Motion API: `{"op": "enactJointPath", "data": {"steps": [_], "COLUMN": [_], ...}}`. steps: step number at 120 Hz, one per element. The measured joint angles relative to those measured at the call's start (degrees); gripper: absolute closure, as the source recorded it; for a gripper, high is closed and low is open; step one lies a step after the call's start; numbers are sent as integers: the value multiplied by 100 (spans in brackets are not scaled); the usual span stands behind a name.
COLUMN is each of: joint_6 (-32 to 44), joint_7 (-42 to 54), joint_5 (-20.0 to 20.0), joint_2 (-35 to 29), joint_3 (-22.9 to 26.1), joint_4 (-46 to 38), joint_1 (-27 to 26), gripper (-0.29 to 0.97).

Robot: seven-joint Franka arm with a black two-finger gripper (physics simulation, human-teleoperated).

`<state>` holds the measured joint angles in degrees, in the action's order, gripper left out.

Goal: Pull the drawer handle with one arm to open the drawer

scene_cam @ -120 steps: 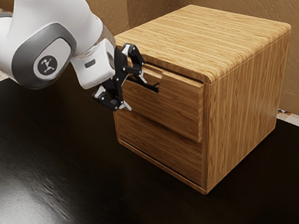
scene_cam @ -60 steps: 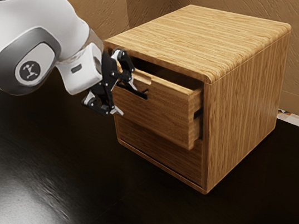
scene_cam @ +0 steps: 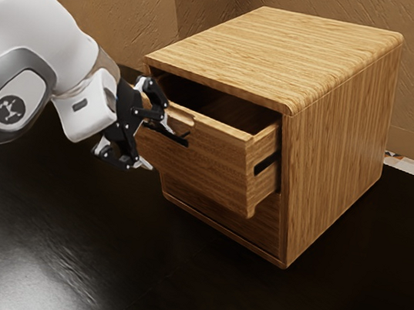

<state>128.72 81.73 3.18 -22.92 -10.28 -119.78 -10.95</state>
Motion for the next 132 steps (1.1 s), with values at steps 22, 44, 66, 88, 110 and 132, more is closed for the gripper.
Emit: {"op": "enactJointPath", "data": {"steps": [22,44,66,88,110,132], "joint_6": [-20,-31,-53,-76,-118,-173], "joint_7": [-13,-24,-34,-51,-65,-80], "joint_5": [6,15,23,25,22,24], "joint_2": [-212,-475,-618,-645,-741,-878], "joint_3": [0,0,0,0,3,16], "joint_4": [-188,-418,-546,-623,-663,-711], "joint_1": [-4,5,5,5,2,-4], "gripper": [26,25,25,21,21,28]}}
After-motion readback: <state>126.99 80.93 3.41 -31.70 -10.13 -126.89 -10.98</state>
